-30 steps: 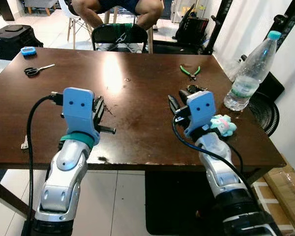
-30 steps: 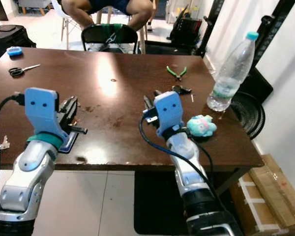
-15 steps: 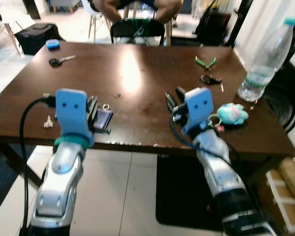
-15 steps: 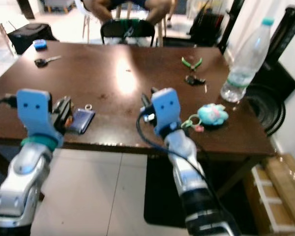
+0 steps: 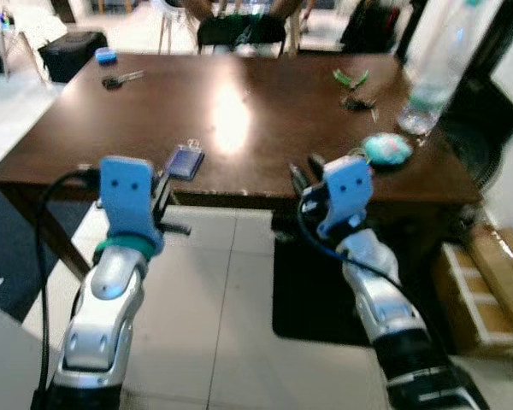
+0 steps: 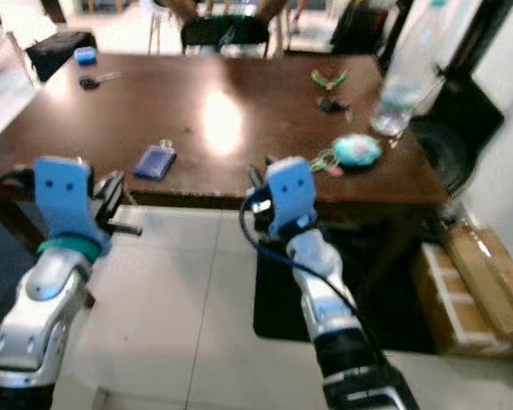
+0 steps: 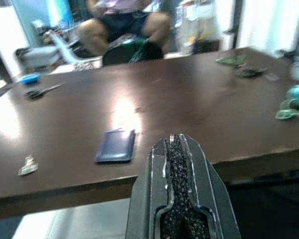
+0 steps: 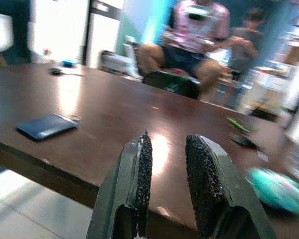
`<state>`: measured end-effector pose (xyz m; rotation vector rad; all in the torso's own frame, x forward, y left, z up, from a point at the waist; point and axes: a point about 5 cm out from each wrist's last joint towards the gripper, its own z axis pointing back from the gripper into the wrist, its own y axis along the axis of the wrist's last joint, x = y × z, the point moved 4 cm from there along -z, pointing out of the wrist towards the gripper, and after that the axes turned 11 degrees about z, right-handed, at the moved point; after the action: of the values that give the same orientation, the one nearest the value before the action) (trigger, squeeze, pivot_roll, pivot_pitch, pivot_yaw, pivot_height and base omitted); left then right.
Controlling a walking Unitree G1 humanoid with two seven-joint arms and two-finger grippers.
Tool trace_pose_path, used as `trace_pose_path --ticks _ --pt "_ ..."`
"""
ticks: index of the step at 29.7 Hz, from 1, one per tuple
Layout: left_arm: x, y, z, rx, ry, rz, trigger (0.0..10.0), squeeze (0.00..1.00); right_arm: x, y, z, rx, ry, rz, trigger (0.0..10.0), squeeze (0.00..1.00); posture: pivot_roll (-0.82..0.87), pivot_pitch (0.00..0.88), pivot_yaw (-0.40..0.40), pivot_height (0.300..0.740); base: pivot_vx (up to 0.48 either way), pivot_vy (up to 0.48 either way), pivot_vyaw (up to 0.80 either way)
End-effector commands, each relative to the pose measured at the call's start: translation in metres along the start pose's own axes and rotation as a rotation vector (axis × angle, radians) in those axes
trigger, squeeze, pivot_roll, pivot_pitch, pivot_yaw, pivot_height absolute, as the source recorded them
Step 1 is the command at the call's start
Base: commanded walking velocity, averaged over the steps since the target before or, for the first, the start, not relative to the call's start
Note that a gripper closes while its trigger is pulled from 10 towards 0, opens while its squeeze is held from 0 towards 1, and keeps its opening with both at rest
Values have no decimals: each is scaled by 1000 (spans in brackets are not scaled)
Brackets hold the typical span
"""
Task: Hang keys on a hook
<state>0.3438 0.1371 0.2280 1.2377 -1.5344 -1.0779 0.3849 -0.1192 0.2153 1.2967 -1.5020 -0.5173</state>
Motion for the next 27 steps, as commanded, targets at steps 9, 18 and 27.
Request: trace_pose_path --ticks 9,18,27 --pt "-2 -8 -1 -24 13 -6 10000 0 -4 14 -6 46 17 -9 10000 0 -100 7 90 740 -368 0 0" --pt "1 -9 -3 -20 -3 -39 10000 0 -6 14 -13 46 24 -9 10000 0 -51 0 49 740 -146 0 0" --pt "-22 -10 25 -37 87 -83 10000 0 -36 24 -36 70 131 -48 10000 0 42 0 6 740 0 0 0"
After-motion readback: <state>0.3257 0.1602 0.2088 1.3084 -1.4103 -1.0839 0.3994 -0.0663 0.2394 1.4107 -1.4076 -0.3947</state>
